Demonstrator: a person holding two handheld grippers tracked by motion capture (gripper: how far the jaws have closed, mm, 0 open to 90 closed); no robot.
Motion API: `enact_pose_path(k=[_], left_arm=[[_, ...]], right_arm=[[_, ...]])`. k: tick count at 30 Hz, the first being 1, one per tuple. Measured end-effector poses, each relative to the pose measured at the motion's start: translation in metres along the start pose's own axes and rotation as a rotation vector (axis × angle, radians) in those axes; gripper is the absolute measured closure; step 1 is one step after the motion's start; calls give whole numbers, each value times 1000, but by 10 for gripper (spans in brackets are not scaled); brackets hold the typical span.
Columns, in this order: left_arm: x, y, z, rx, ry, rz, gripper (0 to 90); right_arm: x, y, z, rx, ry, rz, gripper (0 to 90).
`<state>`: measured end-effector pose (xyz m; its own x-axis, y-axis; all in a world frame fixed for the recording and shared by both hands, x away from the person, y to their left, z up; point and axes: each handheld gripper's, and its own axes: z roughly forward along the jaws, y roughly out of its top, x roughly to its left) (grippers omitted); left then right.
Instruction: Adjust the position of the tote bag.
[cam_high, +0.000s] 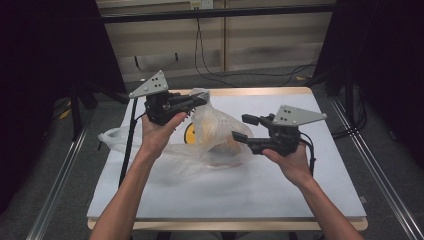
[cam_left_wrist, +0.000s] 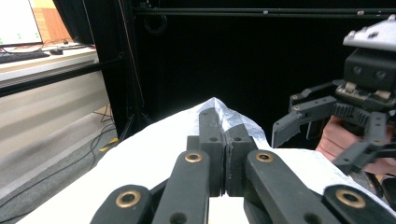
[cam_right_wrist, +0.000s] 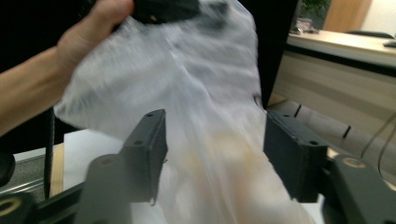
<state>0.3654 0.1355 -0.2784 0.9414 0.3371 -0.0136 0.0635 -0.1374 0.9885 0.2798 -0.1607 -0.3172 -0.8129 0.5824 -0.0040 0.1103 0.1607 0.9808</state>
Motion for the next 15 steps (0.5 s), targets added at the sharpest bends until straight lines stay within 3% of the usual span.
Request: enact_pose_path(k=[6, 11, 15], left_arm=[[2, 3, 3, 4, -4, -8, 893], [-1, 3, 6, -3, -20, -13, 892], [-3, 5, 7, -3, -33, -5, 893]], right_arm=[[7, 22, 25, -11, 62, -34, 374], [13, 27, 44, 20, 84, -58, 405], [11, 25, 54, 29, 85, -50, 549]])
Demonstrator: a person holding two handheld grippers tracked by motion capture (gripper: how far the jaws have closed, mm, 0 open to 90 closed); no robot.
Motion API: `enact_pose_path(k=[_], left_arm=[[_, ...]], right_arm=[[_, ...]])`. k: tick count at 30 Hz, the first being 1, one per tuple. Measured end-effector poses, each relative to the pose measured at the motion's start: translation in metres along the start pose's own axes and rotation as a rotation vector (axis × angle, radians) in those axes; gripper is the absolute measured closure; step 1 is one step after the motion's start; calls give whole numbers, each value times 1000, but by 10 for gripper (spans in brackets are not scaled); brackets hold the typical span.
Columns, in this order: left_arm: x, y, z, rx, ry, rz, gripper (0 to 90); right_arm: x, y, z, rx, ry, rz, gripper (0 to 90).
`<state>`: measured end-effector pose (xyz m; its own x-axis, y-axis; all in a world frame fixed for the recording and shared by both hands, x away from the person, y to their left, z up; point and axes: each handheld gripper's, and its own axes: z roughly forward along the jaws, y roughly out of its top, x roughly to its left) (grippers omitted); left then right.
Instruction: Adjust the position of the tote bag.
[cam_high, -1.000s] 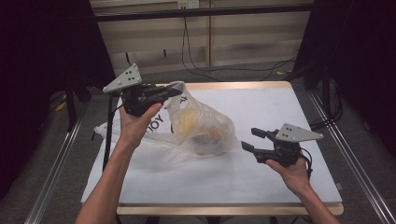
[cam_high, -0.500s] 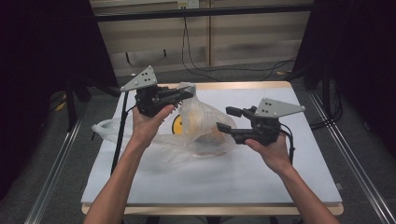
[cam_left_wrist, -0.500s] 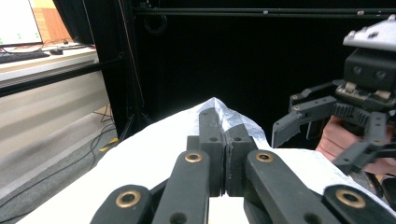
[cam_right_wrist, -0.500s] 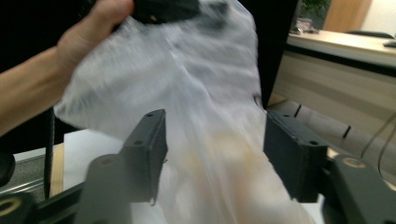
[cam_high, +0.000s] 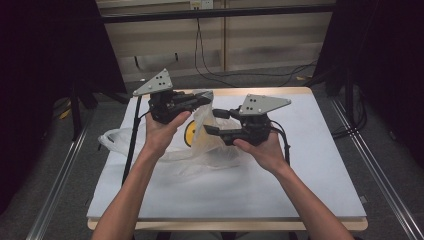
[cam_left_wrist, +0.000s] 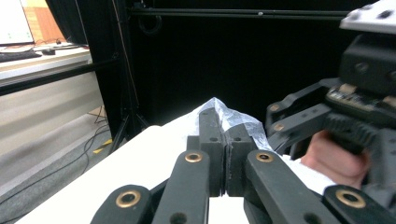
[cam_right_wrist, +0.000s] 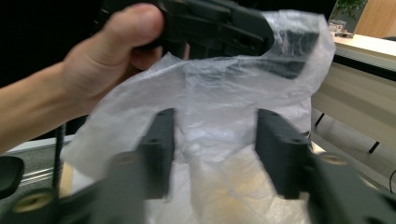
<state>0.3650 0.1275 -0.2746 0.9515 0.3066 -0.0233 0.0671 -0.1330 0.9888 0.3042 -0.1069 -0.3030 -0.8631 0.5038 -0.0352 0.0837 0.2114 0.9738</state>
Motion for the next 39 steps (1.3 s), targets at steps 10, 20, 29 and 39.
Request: enact_pose_path(k=[10, 20, 29, 39], left_arm=[[2, -9, -8, 9, 21, -10, 744], [0, -27, -29, -1, 120, -51, 328], [-3, -45, -63, -4, 164, -58, 320], [-1, -60, -82, 38, 195, -50, 432]], right_arm=[[-10, -8, -3, -11, 20, 55, 897], [-20, -20, -13, -35, 7, 79, 900], [-27, -28, -22, -46, -10, 95, 900], [-36, -33, -34, -52, -43, 92, 900]])
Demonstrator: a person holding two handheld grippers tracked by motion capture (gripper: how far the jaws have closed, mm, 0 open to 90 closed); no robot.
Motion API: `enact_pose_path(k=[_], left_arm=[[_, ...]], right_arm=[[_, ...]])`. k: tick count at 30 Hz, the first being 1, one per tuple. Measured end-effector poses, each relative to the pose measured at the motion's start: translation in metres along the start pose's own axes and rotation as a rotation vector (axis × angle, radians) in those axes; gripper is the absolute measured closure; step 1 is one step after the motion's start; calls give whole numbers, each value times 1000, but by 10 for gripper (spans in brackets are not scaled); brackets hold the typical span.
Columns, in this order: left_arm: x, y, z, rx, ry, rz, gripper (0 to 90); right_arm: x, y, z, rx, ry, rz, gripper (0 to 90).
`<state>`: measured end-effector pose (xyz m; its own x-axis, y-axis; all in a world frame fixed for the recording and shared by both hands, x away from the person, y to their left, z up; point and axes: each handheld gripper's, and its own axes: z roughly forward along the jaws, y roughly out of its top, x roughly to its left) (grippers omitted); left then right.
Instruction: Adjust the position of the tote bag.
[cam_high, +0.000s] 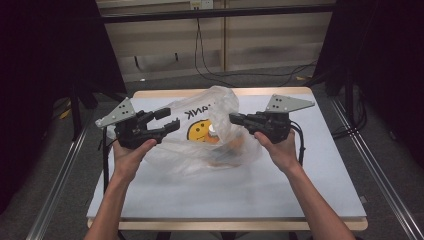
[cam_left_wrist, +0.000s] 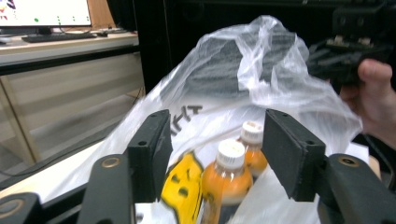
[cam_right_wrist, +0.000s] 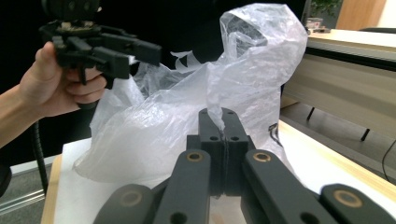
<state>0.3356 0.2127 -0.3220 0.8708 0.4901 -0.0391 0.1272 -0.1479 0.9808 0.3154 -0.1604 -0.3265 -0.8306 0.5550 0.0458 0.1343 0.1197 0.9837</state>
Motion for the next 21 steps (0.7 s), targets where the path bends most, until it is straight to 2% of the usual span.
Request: enact_pose_path(k=[13, 15, 16, 18, 21], left_arm=[[8, 0, -13, -19, 13, -7, 419], [11, 0, -24, -32, 24, -5, 448], [11, 0, -24, -32, 24, -5, 478], [17, 1, -38, -54, 42, 2, 516], [24, 0, -54, -82, 65, -14, 524]], right_arm=[[-11, 4, -21, -31, -50, -12, 900], [-14, 4, -25, -39, -61, -7, 900], [-15, 3, -27, -43, -63, -3, 900], [-17, 4, -31, -47, -70, -3, 900], [-20, 6, -38, -65, -84, 10, 900]])
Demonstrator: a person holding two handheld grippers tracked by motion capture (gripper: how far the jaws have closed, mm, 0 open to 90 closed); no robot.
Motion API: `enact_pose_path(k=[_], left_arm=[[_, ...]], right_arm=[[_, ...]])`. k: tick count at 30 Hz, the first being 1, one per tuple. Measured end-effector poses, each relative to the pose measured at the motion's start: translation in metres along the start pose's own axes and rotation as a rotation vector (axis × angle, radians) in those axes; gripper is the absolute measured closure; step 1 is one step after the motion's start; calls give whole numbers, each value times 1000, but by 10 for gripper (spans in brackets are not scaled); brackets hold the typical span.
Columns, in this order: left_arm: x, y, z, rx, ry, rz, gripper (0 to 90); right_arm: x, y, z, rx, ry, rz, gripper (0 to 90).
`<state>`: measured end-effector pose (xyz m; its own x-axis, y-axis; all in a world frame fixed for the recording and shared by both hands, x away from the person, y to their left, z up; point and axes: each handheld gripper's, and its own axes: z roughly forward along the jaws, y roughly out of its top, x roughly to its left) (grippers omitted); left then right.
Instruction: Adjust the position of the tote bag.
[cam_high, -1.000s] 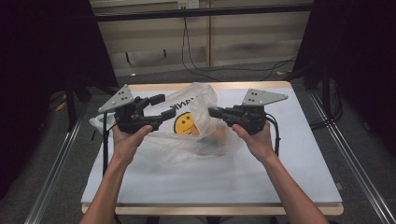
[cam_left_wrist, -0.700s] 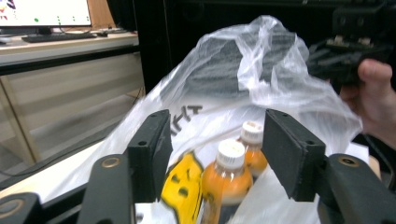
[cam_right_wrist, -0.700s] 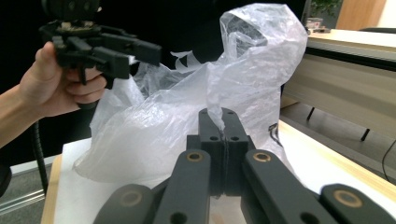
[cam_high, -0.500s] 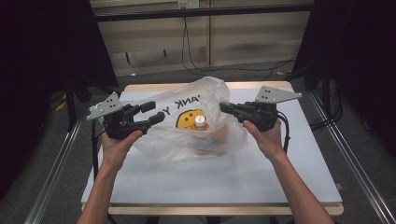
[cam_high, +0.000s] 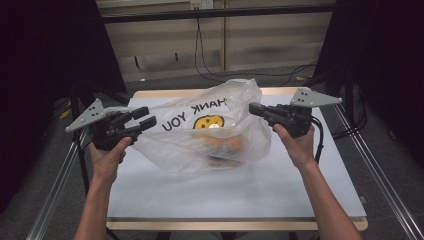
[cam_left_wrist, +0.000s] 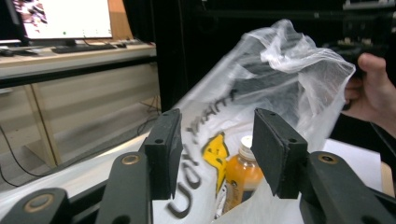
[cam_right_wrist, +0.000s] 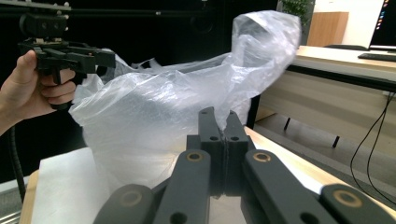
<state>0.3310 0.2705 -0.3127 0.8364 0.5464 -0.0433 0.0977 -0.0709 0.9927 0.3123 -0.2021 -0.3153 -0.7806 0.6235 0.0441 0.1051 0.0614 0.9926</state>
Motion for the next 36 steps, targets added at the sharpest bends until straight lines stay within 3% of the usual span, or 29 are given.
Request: enact_pose_path(k=[3, 5, 7, 8, 14, 17, 19, 24, 25, 26, 28, 30, 32, 35, 36], left_arm=[[4, 1, -9, -19, 15, -17, 505], [8, 3, -24, -35, 41, -21, 484], [9, 3, -27, -41, 40, -22, 473], [11, 4, -33, -49, 66, -29, 463], [20, 6, -57, -101, 108, -45, 427], [23, 5, -64, -95, 136, -34, 408], [24, 5, -66, -87, 160, -29, 369], [28, -3, -54, -30, 130, -38, 331], [29, -9, -42, -9, 115, -51, 331], [29, -12, -35, -2, 109, -61, 342], [27, -16, -26, 27, 112, -33, 450], [28, -18, -21, 35, 68, -41, 727], [26, -19, -17, 38, 44, -39, 875], [25, -19, -12, 1, -15, -59, 895], [24, -20, -11, -1, -11, -58, 896]], right_arm=[[-1, 0, -2, -1, -9, -7, 900], [-3, 0, -3, 2, -18, -5, 900], [-4, -1, -3, -3, -21, -2, 900], [-4, 0, -4, -4, -24, -2, 900], [-8, 2, -11, -27, -48, 5, 900], [-10, 2, -12, -22, -55, -3, 900], [-12, 1, -13, -22, -60, 2, 900], [-13, 2, -15, -35, -65, 10, 900], [-14, 2, -16, -37, -66, 5, 900], [-13, 2, -16, -35, -66, 7, 900], [-14, 3, -17, -38, -64, 1, 900], [-14, 3, -19, -41, -68, -1, 900], [-14, 4, -20, -45, -66, 2, 900], [-16, 4, -24, -48, -69, 6, 899], [-16, 5, -25, -49, -73, 4, 899]])
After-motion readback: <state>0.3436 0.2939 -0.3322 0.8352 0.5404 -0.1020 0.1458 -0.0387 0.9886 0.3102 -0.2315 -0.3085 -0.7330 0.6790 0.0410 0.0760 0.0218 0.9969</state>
